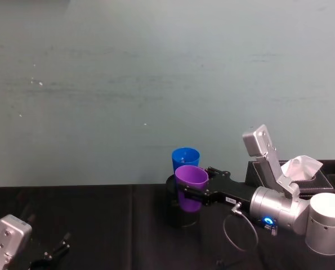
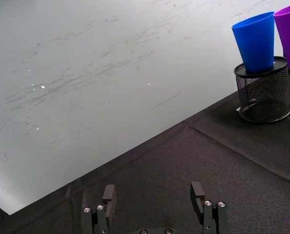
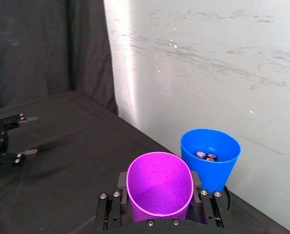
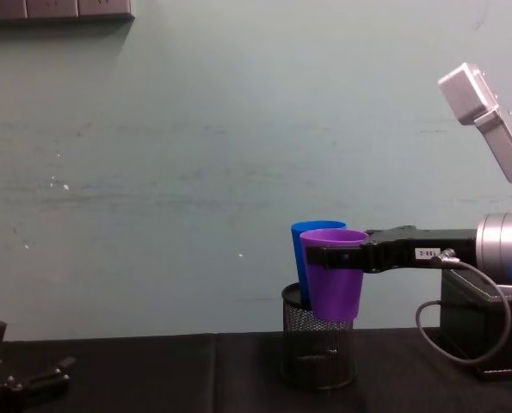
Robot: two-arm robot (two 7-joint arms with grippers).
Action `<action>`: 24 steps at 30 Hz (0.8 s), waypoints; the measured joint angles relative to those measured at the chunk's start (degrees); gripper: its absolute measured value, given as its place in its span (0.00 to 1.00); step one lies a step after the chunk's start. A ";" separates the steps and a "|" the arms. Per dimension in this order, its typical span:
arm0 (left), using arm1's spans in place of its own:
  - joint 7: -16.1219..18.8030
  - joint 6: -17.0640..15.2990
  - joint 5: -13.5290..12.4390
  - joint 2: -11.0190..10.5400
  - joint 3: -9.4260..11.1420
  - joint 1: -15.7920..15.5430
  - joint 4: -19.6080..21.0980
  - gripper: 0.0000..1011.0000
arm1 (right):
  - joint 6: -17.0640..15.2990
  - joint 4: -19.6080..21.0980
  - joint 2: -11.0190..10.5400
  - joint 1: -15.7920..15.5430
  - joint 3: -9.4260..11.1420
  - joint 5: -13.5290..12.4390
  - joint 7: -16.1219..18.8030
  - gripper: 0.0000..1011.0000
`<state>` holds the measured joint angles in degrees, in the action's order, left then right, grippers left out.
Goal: Pick up one cup with a gripper and tap it against the other cup.
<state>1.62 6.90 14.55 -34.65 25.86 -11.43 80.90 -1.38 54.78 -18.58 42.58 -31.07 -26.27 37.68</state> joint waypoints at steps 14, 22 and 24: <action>0.00 0.00 0.00 0.00 0.00 0.00 0.00 0.99 | -1.19 -2.02 2.66 0.28 1.85 1.74 -4.06 0.72; 0.00 0.00 0.00 0.00 0.00 0.00 0.00 0.99 | -0.80 -3.81 4.00 1.12 2.24 3.15 -5.02 0.72; 0.00 0.00 0.00 0.00 0.00 0.00 0.00 0.99 | -0.59 -4.28 4.36 1.40 2.44 3.52 -5.19 0.72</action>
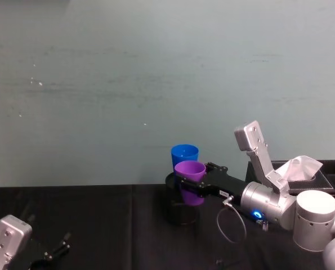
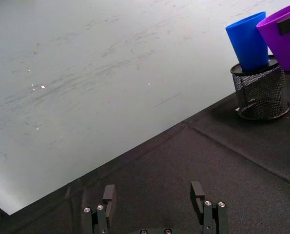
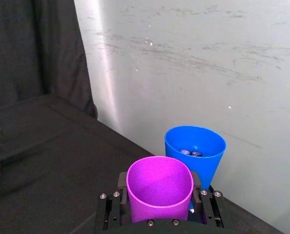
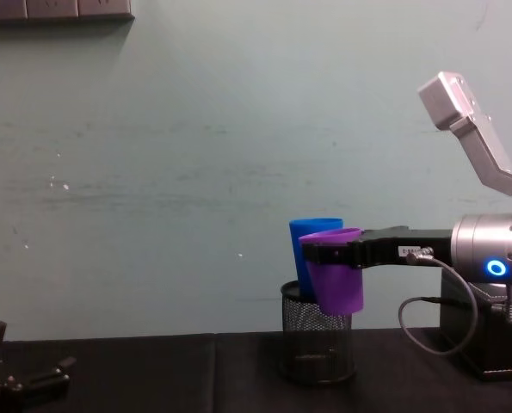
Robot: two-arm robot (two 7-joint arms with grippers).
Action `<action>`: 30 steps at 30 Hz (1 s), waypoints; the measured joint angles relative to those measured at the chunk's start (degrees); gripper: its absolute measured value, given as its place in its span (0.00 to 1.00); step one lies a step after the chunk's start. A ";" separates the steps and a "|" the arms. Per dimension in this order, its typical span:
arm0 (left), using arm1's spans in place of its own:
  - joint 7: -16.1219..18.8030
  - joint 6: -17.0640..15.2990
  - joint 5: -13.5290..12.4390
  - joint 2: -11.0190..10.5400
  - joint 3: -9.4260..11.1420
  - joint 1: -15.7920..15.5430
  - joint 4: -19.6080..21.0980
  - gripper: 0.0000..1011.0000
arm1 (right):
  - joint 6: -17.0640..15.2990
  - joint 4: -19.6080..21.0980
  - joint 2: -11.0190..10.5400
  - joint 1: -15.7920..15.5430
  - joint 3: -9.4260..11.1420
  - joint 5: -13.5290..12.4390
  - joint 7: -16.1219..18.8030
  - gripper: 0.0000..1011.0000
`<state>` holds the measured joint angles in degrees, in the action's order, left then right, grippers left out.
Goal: Pick up one cup with a gripper and tap it against the other cup.
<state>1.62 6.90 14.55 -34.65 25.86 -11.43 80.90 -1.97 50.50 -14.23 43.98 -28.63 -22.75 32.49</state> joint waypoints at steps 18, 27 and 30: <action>0.00 0.00 0.00 0.00 0.00 0.00 0.00 0.99 | 0.63 -0.96 1.27 0.48 1.83 1.59 -0.14 0.72; 0.00 0.00 0.00 0.00 0.00 0.00 0.00 0.99 | 0.57 -1.25 1.52 0.56 2.21 1.93 0.35 0.72; 0.00 0.00 0.00 0.00 0.00 0.00 0.00 0.99 | 0.58 -1.25 1.51 0.56 2.21 1.93 0.36 0.72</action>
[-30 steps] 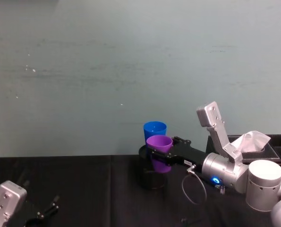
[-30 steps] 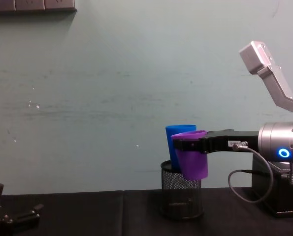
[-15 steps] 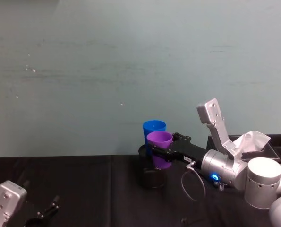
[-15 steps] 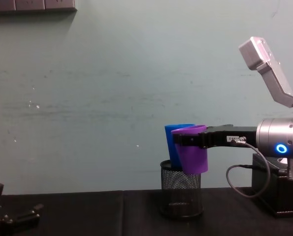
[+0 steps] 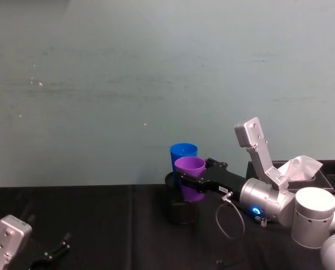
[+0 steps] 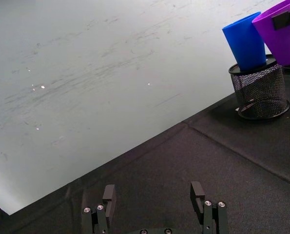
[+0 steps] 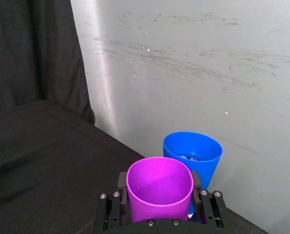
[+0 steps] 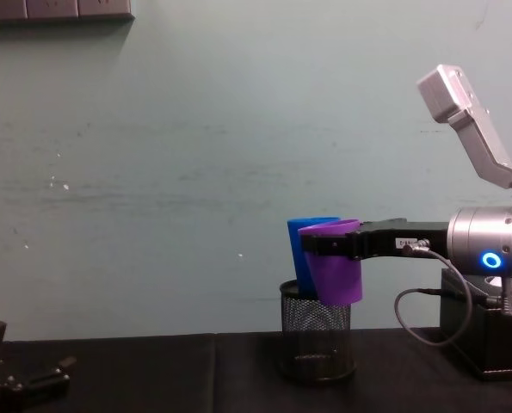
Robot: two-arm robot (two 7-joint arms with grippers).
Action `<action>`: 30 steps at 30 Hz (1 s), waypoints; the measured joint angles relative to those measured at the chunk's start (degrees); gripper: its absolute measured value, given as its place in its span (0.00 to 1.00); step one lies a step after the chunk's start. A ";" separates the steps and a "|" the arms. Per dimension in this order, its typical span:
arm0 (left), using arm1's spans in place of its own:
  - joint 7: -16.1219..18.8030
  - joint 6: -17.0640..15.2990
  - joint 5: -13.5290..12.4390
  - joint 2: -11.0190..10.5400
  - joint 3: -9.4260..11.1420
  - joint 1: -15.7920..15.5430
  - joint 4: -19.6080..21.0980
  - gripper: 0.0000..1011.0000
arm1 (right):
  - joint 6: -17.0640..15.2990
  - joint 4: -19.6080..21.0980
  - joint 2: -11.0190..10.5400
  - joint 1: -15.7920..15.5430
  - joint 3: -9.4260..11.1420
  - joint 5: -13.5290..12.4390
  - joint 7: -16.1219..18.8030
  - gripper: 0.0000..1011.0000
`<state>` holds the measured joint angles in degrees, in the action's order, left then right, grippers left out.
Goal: Pick up one cup with a gripper and tap it against the other cup.
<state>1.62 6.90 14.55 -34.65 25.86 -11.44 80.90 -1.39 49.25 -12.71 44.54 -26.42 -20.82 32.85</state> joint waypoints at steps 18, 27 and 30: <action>0.00 0.00 0.00 0.00 0.00 0.00 0.00 0.99 | 0.00 0.07 -0.03 -0.06 -0.07 -0.06 0.00 0.72; 0.00 0.00 0.00 0.00 0.00 0.01 0.00 0.99 | 0.00 0.07 -0.03 -0.06 -0.06 -0.09 0.00 0.72; 0.00 0.00 0.00 0.00 0.00 0.00 0.00 0.99 | 0.00 0.07 -0.03 -0.06 -0.06 -0.09 0.00 0.72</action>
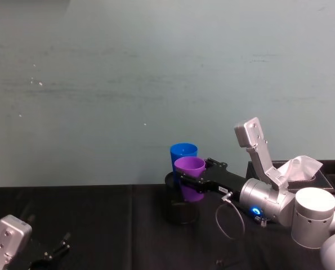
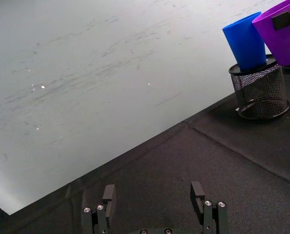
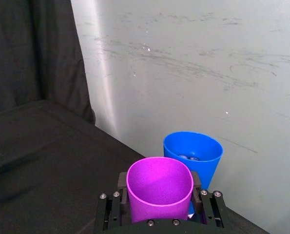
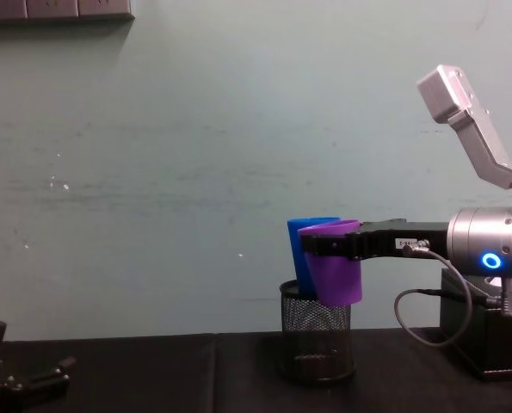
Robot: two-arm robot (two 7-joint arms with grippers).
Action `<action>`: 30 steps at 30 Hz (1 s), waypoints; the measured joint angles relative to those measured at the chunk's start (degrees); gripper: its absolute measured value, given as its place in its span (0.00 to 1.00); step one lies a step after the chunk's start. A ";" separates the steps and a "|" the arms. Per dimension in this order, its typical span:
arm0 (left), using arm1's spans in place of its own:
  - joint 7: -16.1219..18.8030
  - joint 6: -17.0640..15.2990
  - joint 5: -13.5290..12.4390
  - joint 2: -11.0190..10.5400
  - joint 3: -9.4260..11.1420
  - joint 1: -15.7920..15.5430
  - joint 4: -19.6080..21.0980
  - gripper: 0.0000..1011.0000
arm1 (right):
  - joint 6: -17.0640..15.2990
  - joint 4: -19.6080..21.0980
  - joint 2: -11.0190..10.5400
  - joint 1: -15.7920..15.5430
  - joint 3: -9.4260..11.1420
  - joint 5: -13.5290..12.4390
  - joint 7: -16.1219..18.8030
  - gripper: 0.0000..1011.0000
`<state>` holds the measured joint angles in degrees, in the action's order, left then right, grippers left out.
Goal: Pick up one cup with a gripper and tap it against the other cup.
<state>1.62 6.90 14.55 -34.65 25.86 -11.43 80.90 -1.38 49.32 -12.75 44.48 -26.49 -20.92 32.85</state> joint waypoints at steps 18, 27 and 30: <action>0.00 0.00 0.00 0.00 0.00 0.00 0.00 0.99 | 0.00 0.00 0.00 0.00 0.00 0.00 0.00 0.72; 0.00 0.00 0.00 0.00 0.00 0.00 0.00 0.99 | 0.00 0.00 0.00 0.00 0.00 0.00 0.00 0.72; 0.00 0.00 0.00 0.00 0.00 0.00 0.00 0.99 | 0.00 0.00 0.00 0.00 0.00 0.00 0.00 0.72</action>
<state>1.62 6.90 14.55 -34.65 25.86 -11.43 80.90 -1.38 49.32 -12.74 44.48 -26.48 -20.91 32.85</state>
